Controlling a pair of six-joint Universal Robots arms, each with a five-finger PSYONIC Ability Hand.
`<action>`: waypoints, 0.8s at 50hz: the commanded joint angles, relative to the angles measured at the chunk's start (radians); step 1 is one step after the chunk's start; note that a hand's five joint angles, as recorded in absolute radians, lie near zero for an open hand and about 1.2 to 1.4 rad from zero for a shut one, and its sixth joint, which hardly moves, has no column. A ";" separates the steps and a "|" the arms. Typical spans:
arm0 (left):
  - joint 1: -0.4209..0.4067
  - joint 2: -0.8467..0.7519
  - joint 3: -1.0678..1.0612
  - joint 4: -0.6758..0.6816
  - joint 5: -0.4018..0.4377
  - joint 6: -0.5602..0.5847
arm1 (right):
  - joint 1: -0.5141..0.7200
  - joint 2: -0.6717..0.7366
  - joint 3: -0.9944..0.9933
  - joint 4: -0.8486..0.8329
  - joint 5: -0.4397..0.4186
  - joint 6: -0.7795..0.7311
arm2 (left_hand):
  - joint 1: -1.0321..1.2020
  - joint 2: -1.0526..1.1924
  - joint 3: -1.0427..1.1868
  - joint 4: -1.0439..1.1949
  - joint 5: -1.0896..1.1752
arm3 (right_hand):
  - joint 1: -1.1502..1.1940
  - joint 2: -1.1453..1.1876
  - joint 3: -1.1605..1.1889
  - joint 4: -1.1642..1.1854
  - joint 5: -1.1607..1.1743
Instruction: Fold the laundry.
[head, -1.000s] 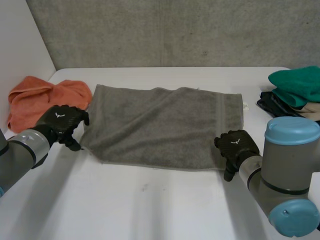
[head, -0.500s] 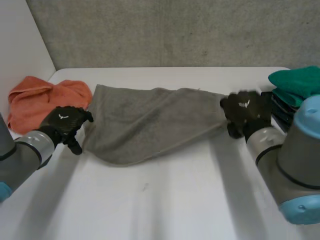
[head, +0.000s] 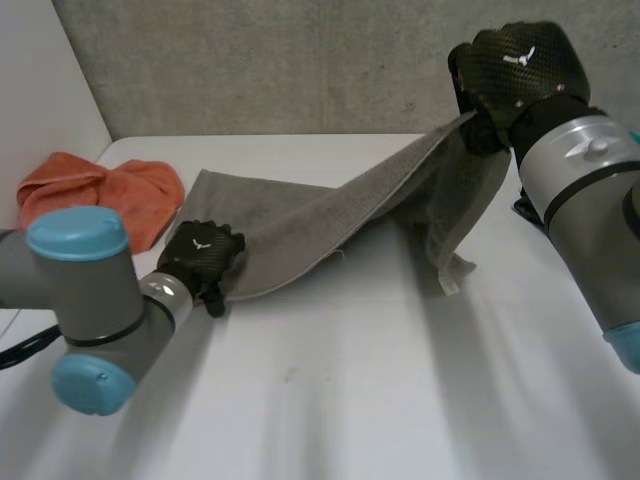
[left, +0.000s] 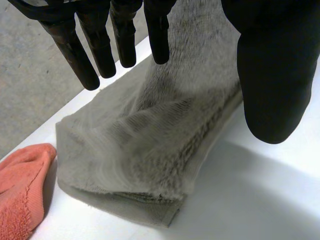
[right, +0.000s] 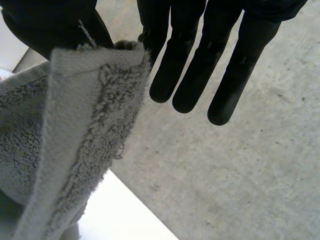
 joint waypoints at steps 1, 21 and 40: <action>-0.046 -0.076 0.073 0.015 -0.088 0.009 | -0.002 -0.014 -0.054 0.030 0.010 0.036 | 0.012 0.025 0.023 0.030 0.039 | 0.264 0.228 0.214 0.207 0.228; 0.155 -0.107 0.212 0.045 -0.147 0.114 | -0.114 -0.051 -0.012 0.065 -0.033 0.064 | 0.770 0.784 0.782 0.789 0.797 | 0.264 0.228 0.214 0.207 0.228; 0.368 0.732 -0.056 -0.436 0.367 0.316 | -0.255 -0.054 0.017 0.407 -0.160 -0.445 | 1.039 1.052 1.051 1.057 1.066 | 0.264 0.228 0.214 0.207 0.228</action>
